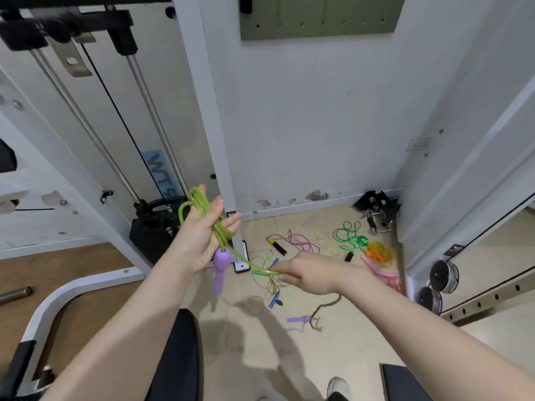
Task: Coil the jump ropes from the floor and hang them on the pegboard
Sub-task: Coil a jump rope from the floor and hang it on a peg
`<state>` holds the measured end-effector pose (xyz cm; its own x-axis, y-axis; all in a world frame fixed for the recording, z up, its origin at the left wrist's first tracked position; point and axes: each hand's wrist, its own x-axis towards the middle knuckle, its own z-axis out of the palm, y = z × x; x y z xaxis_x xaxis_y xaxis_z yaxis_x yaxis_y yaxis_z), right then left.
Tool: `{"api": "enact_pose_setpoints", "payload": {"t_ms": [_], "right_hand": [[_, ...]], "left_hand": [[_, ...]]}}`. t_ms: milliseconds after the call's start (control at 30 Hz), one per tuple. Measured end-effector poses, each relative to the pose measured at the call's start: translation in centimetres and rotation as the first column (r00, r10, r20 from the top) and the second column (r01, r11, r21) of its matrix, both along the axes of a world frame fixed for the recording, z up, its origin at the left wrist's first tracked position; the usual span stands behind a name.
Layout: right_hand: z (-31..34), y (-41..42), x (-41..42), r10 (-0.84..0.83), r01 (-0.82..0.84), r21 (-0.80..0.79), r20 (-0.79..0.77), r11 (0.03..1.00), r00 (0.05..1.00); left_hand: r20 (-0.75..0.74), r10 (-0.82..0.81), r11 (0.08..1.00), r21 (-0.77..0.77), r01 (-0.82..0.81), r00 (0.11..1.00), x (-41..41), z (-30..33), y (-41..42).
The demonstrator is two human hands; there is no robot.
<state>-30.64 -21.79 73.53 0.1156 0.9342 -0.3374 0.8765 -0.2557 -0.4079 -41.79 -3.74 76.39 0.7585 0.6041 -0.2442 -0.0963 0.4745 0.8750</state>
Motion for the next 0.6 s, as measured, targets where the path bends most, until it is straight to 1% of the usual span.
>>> {"api": "enact_pose_setpoints", "payload": {"t_ms": [67, 100, 133, 167, 200, 233, 267, 300, 333, 367, 400, 433, 500, 567, 600], "right_hand": [[2.2, 0.9, -2.4, 0.093, -0.093, -0.010, -0.005, 0.996, 0.996], [3.2, 1.3, -3.4, 0.136, -0.136, 0.025, -0.004, 0.990, 0.991], [4.2, 1.6, -4.1, 0.157, -0.156, 0.078, -0.013, 0.985, 0.987], [5.3, 1.8, -4.4, 0.153, -0.148, 0.148, -0.023, 0.978, 0.988], [6.3, 1.9, -4.4, 0.124, -0.113, 0.228, -0.035, 0.967, 0.992], [7.2, 2.0, -4.2, 0.075, -0.057, 0.310, -0.047, 0.949, 0.996], [8.0, 2.0, -3.6, 0.002, 0.019, 0.374, -0.055, 0.927, 0.999], [8.4, 1.9, -2.8, -0.086, 0.102, 0.420, -0.056, 0.902, 0.995], [8.6, 1.8, -1.8, -0.171, 0.187, 0.448, -0.076, 0.874, 0.982], [8.6, 1.6, -0.8, -0.242, 0.281, 0.447, -0.144, 0.849, 0.960], [8.3, 1.3, 0.1, -0.284, 0.375, 0.423, -0.263, 0.825, 0.922], [7.8, 1.0, 0.7, -0.291, 0.451, 0.390, -0.404, 0.803, 0.867], [6.2, 0.6, 1.1, -0.237, 0.551, 0.336, -0.648, 0.764, 0.724], [4.1, 0.6, 0.5, -0.202, 0.637, 0.263, -0.803, 0.724, 0.560], [3.1, 0.6, 0.2, -0.199, 0.668, 0.238, -0.838, 0.705, 0.509]], "left_hand": [[-0.118, -0.068, 0.981, 0.171, 0.088, 0.991, 0.5, -1.0, -1.1], [-0.185, -0.110, 0.951, 0.265, 0.158, 0.977, 0.6, -1.5, -1.7], [-0.255, -0.168, 0.904, 0.346, 0.252, 0.952, 0.7, -1.9, -2.4], [-0.334, -0.233, 0.837, 0.409, 0.363, 0.913, 0.4, -2.4, -3.0], [-0.411, -0.304, 0.760, 0.440, 0.479, 0.860, 0.0, -2.7, -3.6], [-0.477, -0.356, 0.699, 0.435, 0.568, 0.803, -0.4, -2.7, -4.3], [-0.504, -0.404, 0.684, 0.387, 0.618, 0.763, -0.8, -2.3, -5.0], [-0.480, -0.453, 0.708, 0.317, 0.631, 0.751, -1.3, -2.0, -5.7], [-0.403, -0.495, 0.760, 0.229, 0.608, 0.770, -1.6, -1.6, -6.1], [-0.301, -0.536, 0.798, 0.124, 0.590, 0.789, -1.9, -1.2, -6.3], [-0.229, -0.585, 0.795, 0.029, 0.606, 0.778, -2.3, -0.5, -6.4], [-0.176, -0.647, 0.757, -0.031, 0.653, 0.742, -2.5, -0.2, -6.3], [-0.073, -0.745, 0.667, -0.059, 0.743, 0.663, -2.9, 0.9, -6.2], [0.008, -0.770, 0.633, -0.111, 0.766, 0.638, -2.8, 1.8, -6.0], [0.033, -0.780, 0.614, -0.149, 0.775, 0.625, -2.7, 2.2, -6.0]]}}
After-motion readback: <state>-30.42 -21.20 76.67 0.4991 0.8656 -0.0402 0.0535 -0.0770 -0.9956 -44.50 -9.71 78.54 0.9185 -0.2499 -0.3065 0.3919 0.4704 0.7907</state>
